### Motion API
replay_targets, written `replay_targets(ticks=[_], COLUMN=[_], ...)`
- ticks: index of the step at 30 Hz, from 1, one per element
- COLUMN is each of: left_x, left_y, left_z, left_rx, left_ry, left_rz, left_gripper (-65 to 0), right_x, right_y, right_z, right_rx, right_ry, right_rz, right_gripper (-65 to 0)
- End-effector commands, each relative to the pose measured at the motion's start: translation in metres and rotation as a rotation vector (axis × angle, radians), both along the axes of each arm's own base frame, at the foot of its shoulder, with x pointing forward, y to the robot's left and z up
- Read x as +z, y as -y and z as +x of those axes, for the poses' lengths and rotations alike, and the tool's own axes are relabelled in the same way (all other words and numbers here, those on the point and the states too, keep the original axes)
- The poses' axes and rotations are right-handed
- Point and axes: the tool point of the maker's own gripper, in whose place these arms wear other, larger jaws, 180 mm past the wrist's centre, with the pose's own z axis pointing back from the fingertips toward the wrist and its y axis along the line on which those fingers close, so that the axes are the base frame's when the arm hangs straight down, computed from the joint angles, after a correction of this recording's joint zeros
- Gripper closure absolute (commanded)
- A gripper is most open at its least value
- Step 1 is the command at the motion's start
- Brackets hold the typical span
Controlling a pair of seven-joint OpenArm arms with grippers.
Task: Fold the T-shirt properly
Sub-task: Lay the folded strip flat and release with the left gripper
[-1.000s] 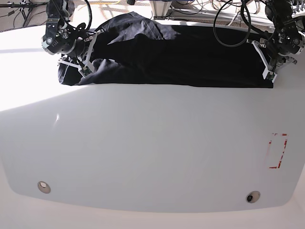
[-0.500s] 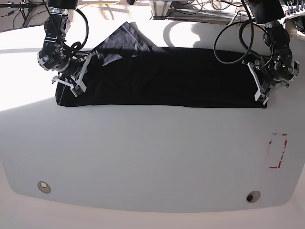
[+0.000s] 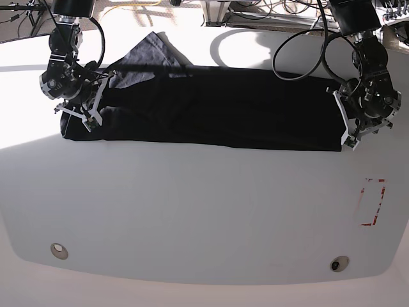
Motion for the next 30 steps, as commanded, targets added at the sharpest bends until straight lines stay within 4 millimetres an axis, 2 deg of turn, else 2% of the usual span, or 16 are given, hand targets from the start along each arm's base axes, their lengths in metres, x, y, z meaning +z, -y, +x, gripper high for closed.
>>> replay_targets(ticks=[1, 3, 4, 10, 16, 22, 30], left_x=[0.038, 0.049, 0.052, 0.064, 0.04, 0.015, 0.008], left_y=[-0.004, -0.006, -0.007, -0.027, -0.044, -0.051, -0.05], left_z=[0.016, 0.017, 0.017, 0.017, 0.012, 0.004, 0.002], left_rx=[0.002, 0.035, 0.051, 0.16, 0.261, 0.331, 0.345], left_ry=[0.125, 0.169, 0.185, 0.252, 0.223, 0.181, 0.172], left_rz=[0.031, 0.015, 0.001, -0.152, -0.334, -0.477, -0.59], left_gripper=[-44.4, -51.1, -52.4, -52.4, -52.4, -52.4, -52.4], right_x=[0.011, 0.011, 0.011, 0.01, 0.008, 0.008, 0.007], right_y=[0.004, 0.003, 0.003, 0.0, -0.005, -0.006, -0.006], right_z=[0.008, 0.008, 0.008, 0.007, 0.006, 0.006, 0.006], right_rx=[-0.001, 0.0, 0.0, -0.002, -0.004, -0.004, -0.005], right_ry=[0.039, 0.041, 0.041, 0.04, 0.038, 0.038, 0.038], right_rz=[-0.011, -0.01, -0.01, 0.0, 0.014, 0.015, 0.017], right_gripper=[-1.7, -1.7, -1.7, -1.6, -1.6, -1.6, -1.6])
